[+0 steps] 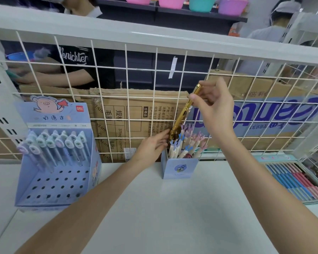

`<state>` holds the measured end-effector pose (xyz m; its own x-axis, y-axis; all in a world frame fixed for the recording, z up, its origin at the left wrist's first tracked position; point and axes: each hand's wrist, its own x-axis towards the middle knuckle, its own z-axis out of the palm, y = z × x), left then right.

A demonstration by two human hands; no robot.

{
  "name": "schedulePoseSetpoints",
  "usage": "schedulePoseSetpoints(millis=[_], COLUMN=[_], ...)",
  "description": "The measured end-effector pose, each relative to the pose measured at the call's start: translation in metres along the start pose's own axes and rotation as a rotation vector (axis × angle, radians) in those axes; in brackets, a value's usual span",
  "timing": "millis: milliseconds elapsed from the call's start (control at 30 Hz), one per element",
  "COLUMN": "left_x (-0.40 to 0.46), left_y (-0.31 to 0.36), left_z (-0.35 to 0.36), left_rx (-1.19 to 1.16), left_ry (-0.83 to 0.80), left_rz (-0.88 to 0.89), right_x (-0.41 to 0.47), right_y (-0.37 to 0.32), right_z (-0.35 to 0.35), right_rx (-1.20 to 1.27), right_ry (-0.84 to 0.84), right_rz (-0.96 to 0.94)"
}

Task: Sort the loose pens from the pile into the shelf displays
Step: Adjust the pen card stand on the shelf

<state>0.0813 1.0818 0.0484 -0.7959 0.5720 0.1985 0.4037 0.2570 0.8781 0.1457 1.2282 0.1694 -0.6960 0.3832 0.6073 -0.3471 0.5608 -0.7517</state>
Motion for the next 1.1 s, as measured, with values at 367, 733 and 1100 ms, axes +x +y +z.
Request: schedulePoseSetpoints(millis=[367,733,1100], left_x=[-0.006,0.011,0.009], left_y=[0.005,0.019,0.021], left_z=[0.000,-0.003,-0.010], left_rx=[0.258,0.268,0.460], left_ry=[0.148,0.175,0.115], left_rz=[0.192,0.256,0.349], right_x=[-0.005,-0.008,-0.004], right_y=[0.000,0.003,0.007], right_z=[0.003,-0.005,0.003], right_rx=[-0.025,-0.102,-0.114], right_ry=[0.008,0.011,-0.002], right_rz=[-0.026,-0.039,-0.039])
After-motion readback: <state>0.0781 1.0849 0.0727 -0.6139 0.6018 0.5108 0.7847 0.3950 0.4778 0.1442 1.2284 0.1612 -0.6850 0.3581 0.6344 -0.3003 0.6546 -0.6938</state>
